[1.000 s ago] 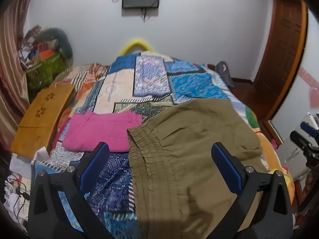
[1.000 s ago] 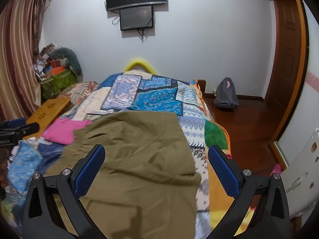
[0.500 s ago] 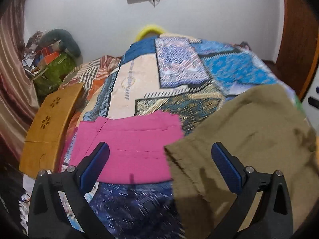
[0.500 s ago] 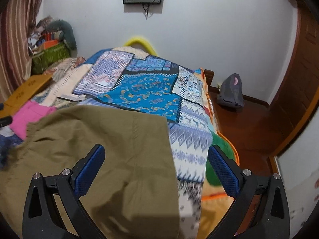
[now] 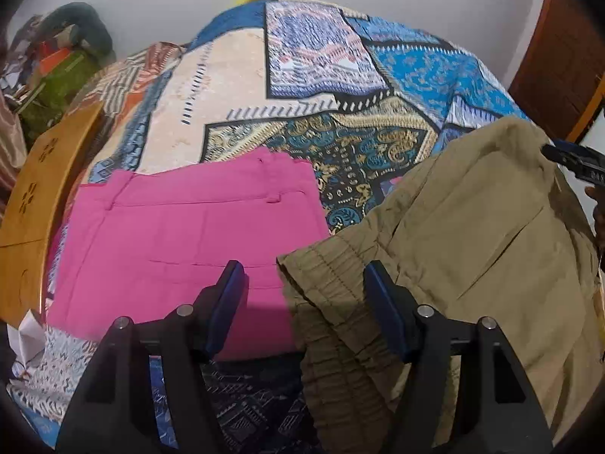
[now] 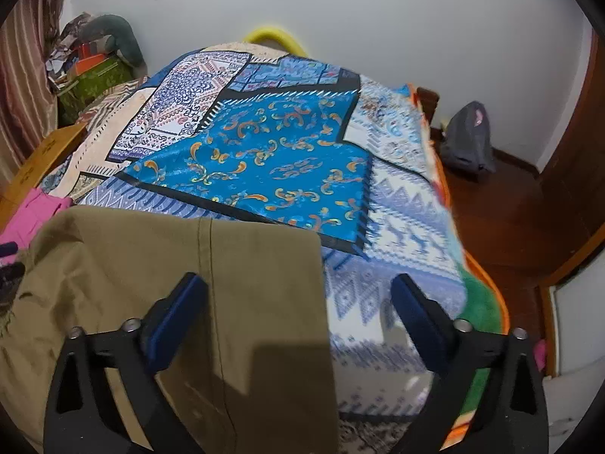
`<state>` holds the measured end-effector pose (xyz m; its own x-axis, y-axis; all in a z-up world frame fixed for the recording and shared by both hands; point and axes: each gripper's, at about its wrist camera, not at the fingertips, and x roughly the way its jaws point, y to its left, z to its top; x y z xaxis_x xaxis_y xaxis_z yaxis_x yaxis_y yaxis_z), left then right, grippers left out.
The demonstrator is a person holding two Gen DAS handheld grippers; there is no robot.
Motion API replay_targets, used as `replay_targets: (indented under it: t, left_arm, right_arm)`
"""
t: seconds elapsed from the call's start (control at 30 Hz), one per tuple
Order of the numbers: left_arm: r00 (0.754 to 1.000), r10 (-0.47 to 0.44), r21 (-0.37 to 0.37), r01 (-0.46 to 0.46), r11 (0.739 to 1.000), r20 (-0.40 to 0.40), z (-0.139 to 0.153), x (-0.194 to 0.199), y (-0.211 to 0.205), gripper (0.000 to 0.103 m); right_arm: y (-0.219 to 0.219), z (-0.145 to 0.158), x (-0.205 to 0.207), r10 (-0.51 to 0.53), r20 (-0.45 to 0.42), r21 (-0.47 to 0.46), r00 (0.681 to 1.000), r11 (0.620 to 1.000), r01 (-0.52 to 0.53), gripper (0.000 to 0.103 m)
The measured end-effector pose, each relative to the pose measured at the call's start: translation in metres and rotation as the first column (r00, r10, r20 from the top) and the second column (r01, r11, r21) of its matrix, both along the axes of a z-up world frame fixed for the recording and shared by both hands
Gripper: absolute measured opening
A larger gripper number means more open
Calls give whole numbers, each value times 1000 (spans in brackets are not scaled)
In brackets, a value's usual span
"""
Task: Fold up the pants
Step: 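Lower both grippers to the olive pants waistband and close on it, then lift the waistband with both grippers and fold it over toward the hems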
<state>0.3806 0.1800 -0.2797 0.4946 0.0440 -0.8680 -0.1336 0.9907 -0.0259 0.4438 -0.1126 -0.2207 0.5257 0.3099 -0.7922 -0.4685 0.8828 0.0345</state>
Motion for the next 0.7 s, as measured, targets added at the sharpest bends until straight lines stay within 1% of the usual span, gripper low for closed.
replay_targets:
  t: [0.03, 0.07, 0.1, 0.13, 0.2, 0.23, 0.27, 0.33, 0.37, 0.43, 0.47, 0.5, 0.6, 0.7]
  left_arm:
    - [1000, -7, -14, 7, 1000, -10, -2, 2, 1, 68]
    - [1000, -12, -34, 11, 999, -16, -4, 4, 3, 67]
    - [1000, -20, -62, 19, 998, -17, -6, 6, 5, 63]
    - [999, -31, -88, 29, 996, -18, -7, 8, 7, 59]
    - [999, -47, -147, 44, 988, -17, -9, 8, 8, 45]
    - [999, -46, -155, 43, 987, -15, -8, 8, 8, 44]
    - [999, -45, -148, 43, 988, -12, -8, 8, 6, 41]
    - [999, -40, -119, 40, 992, -5, -6, 9, 3, 31]
    - [999, -38, -110, 38, 993, -4, -4, 9, 2, 23]
    - [1000, -22, -85, 22, 996, 0, -1, 10, 0, 15]
    - [1000, -23, -66, 23, 998, 6, 2, 10, -2, 9]
    - [999, -29, -34, 30, 999, 13, 6, 9, -4, 9]
    - [999, -29, 22, 29, 999, 35, 18, 8, -9, 6]
    - [996, -37, 81, 31, 996, 80, 38, 7, -15, 4]
  right_arm:
    - [2, -3, 4, 4, -22, 6, 1000, 1000, -3, 87]
    - [4, -7, 8, 6, -46, 16, 999, 1000, -5, 79]
    - [5, -10, 11, 16, -74, 34, 997, 999, -14, 75]
    - [5, -11, 12, 22, -87, 53, 996, 998, -17, 69]
    - [6, -9, 11, 33, -89, 87, 995, 996, -25, 60]
    - [6, -8, 11, 40, -94, 99, 995, 995, -31, 50]
    - [7, -8, 10, 39, -95, 103, 995, 994, -29, 42]
    - [9, -6, 11, 30, -87, 83, 996, 996, -23, 32]
    - [10, -5, 9, 23, -77, 74, 997, 997, -18, 26]
    - [9, -2, 11, 10, -63, 63, 998, 998, -6, 14]
    - [8, 0, 9, 0, -59, 69, 998, 998, 4, 13]
    - [7, 3, 10, -7, -51, 70, 999, 997, 10, 13]
    - [8, 16, 4, -21, 4, 47, 1000, 999, 21, 12]
    - [4, 36, 1, -52, 53, 64, 997, 997, 49, 12]
